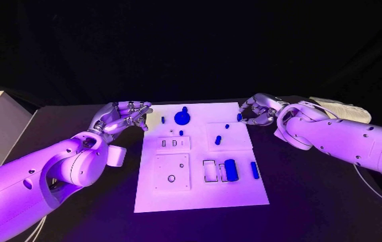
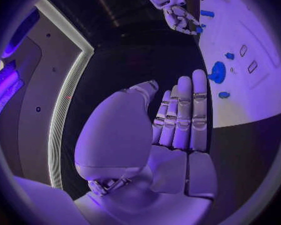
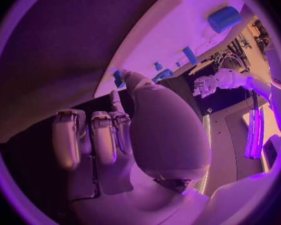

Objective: Assemble the parts on the task board

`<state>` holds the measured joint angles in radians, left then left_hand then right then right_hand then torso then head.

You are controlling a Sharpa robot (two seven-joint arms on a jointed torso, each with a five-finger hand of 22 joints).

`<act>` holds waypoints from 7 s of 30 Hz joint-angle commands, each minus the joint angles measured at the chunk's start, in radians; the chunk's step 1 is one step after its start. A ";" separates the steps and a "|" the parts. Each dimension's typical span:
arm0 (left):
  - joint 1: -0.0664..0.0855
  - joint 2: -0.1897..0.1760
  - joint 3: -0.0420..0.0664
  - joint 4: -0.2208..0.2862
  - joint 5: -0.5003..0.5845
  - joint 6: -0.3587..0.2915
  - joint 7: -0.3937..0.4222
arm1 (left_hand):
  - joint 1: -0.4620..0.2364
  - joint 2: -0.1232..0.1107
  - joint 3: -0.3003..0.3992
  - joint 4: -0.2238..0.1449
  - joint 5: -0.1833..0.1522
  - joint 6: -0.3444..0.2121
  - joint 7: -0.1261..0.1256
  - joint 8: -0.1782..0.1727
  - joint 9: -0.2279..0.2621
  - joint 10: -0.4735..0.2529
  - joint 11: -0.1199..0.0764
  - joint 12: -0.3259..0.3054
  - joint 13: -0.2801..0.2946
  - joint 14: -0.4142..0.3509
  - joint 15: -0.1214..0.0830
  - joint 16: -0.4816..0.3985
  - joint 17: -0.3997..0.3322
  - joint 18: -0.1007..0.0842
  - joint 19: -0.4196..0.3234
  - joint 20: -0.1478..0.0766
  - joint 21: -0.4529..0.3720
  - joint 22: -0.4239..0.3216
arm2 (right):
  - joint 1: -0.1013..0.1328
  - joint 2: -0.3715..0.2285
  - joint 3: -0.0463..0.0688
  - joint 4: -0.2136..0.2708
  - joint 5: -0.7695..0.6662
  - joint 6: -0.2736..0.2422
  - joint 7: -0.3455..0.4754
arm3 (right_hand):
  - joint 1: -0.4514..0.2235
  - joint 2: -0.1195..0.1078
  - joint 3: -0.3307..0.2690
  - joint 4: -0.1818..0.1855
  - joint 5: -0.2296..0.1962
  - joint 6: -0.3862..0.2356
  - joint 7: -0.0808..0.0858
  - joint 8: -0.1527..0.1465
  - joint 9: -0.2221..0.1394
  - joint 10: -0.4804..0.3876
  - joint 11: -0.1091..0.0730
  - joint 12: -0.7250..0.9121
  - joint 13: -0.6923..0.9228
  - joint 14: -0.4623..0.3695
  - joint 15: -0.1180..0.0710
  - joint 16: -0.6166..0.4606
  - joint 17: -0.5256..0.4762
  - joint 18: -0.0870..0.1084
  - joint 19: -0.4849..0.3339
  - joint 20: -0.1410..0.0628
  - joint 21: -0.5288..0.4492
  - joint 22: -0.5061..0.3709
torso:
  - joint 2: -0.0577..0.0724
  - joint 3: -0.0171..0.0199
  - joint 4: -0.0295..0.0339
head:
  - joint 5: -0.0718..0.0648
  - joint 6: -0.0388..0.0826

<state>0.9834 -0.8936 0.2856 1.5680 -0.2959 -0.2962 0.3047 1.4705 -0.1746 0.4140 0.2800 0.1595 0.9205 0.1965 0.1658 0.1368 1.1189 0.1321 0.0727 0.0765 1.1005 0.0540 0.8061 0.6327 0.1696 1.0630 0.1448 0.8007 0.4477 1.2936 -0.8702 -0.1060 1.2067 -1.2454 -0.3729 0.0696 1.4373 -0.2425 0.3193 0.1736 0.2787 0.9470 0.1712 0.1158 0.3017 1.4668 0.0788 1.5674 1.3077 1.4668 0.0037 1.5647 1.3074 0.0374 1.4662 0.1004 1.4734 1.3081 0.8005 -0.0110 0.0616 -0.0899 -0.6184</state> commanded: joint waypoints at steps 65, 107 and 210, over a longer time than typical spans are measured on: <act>-0.001 -0.001 0.001 0.000 -0.003 0.014 0.003 | -0.002 -0.009 0.010 0.001 -0.006 -0.005 0.003 -0.001 0.002 0.002 0.000 0.001 0.001 -0.010 0.001 0.008 0.001 0.013 -0.014 0.000 0.011 0.006 | 0.016 0.028 0.005 0.082 -0.013 -0.081 -0.088 | -0.002 0.083 0.133 -0.007 -0.013 0.092 -0.047 0.091 0.022 0.104 -0.036 0.003 0.263 0.104 -0.034 0.006 0.263 -0.010 0.069 -0.030 0.006 0.157 | -0.005 -0.0020 -0.0054 | 0.012 -0.010; -0.001 0.016 0.000 -0.011 -0.002 0.016 -0.013 | -0.006 -0.009 0.012 0.004 -0.007 -0.002 0.004 0.001 0.003 0.007 0.000 0.004 0.002 -0.010 0.002 0.011 0.001 0.013 -0.019 0.001 0.018 0.010 | -0.068 0.319 -0.016 0.324 -0.235 -0.157 -0.591 | -0.034 0.062 0.159 -0.027 0.004 0.079 -0.044 0.111 0.030 0.104 -0.034 0.003 0.263 0.104 -0.033 0.006 0.263 -0.007 0.065 -0.030 -0.005 0.146 | -0.011 -0.0087 -0.0078 | 0.041 -0.033; -0.004 0.059 0.000 -0.078 -0.299 0.038 -0.316 | -0.091 0.020 -0.092 0.007 -0.001 -0.145 -0.025 0.357 0.156 -0.142 -0.043 0.829 0.515 0.254 -0.031 0.550 0.528 -0.017 0.068 -0.022 0.345 0.312 | -0.074 0.208 -0.007 0.375 -0.097 -0.389 -0.277 | -0.048 0.029 -0.148 0.113 -0.036 -0.051 -0.009 0.081 -0.014 0.067 0.000 -0.031 0.230 0.104 -0.003 0.006 0.263 -0.006 0.065 -0.002 -0.014 0.145 | -0.034 0.0029 -0.0210 | 0.067 -0.040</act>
<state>0.9787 -0.8404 0.2849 1.4943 -0.4760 -0.2855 0.1093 1.3827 -0.1542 0.3252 0.2883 0.1545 0.7779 0.1697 0.5189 0.2902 0.9752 0.0959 0.8928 0.5854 1.3479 0.0240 1.3479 1.1501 0.1684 1.1269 0.1224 1.1416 0.7542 1.2158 -0.6543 -0.1139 1.5778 -1.4757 -0.6805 -0.3710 1.3795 -0.2107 0.1741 0.2885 0.2418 0.8901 0.1634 0.1961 0.2891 1.4665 0.0753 1.5401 1.3073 1.4665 -0.0071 1.5646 1.3075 0.0375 1.4679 0.0917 1.4637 1.3081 0.7759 -0.0123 0.0452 -0.0289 -0.6579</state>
